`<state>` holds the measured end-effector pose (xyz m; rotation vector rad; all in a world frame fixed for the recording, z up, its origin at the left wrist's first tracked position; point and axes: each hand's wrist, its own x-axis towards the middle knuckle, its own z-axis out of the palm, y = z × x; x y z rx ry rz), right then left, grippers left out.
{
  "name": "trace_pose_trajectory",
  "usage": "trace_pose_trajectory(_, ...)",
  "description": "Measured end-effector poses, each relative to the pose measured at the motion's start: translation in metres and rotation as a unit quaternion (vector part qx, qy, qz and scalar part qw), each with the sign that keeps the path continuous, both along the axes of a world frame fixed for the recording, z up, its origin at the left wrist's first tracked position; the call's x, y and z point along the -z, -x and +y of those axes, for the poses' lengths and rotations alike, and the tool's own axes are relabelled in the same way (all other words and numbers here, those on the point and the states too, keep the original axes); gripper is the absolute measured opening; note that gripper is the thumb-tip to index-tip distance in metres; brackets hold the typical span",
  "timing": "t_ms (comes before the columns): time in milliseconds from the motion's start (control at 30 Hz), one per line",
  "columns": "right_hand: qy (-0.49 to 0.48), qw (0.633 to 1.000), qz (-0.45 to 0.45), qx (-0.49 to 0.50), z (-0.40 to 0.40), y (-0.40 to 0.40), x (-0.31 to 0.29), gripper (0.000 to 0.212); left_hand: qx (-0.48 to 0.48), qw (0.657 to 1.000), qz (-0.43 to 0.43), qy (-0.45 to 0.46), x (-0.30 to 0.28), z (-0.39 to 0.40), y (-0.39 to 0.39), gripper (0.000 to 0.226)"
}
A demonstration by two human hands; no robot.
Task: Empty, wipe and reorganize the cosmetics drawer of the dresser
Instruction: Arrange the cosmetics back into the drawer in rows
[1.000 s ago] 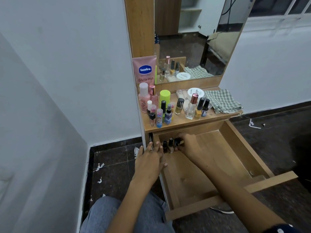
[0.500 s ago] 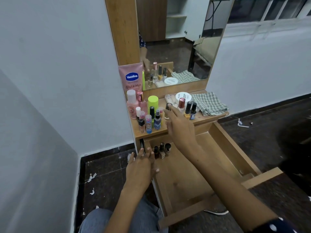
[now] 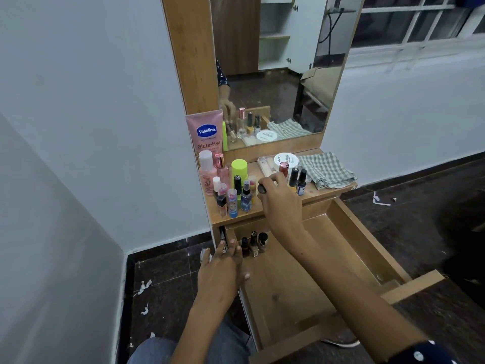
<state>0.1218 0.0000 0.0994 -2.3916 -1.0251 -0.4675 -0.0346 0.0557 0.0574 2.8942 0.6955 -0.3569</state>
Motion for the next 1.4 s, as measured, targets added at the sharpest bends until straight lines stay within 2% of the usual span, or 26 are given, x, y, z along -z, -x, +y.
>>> trace_pose_trajectory(200, -0.011, 0.997, 0.072, -0.028, -0.043, 0.028, -0.004, 0.022, -0.008, 1.0, -0.003, 0.014, -0.002, -0.001, -0.001, 0.064)
trace_pose_trajectory(400, 0.04, 0.962, 0.27, 0.022, -0.062, 0.001, 0.038, 0.015, -0.009, 0.999, -0.03, 0.008, -0.002, -0.002, 0.002, 0.065)
trace_pose_trajectory(500, 0.076, 0.949, 0.306, 0.019, -0.052, -0.012, 0.061, 0.013, -0.006, 1.0, -0.028, 0.003, -0.003, -0.002, 0.003, 0.064)
trace_pose_trajectory(867, 0.14, 0.952, 0.273, -0.01, -0.04, -0.026, 0.074, 0.031, 0.007, 1.0, -0.021, -0.009, -0.002, 0.0, -0.001, 0.064)
trace_pose_trajectory(1000, 0.158, 0.953, 0.257, -0.005, -0.045, -0.021, 0.063, 0.04, -0.007, 0.996, -0.083, -0.013, -0.002, -0.003, 0.001, 0.058)
trace_pose_trajectory(1067, 0.114, 0.968, 0.224, 0.009, -0.054, -0.018, 0.051, 0.036, -0.01, 0.993, -0.117, -0.004, 0.0, -0.008, 0.001, 0.056)
trace_pose_trajectory(1167, -0.036, 0.986, 0.162, 0.017, -0.067, -0.011, 0.021, 0.016, 0.002, 0.99, -0.138, 0.002, 0.005, -0.015, 0.001, 0.055)
trace_pose_trajectory(1233, -0.102, 0.987, 0.121, 0.02, -0.067, -0.013, 0.006, 0.01, -0.003, 0.99, -0.14, 0.012, 0.009, -0.016, 0.002, 0.052)
trace_pose_trajectory(1300, -0.115, 0.987, 0.109, 0.015, -0.065, -0.02, 0.002, 0.01, -0.013, 0.991, -0.135, 0.018, 0.011, -0.015, 0.005, 0.051)
trace_pose_trajectory(1400, -0.099, 0.983, 0.156, 0.002, -0.064, -0.022, 0.01, 0.012, -0.022, 0.991, -0.129, 0.021, 0.01, -0.014, 0.006, 0.05)
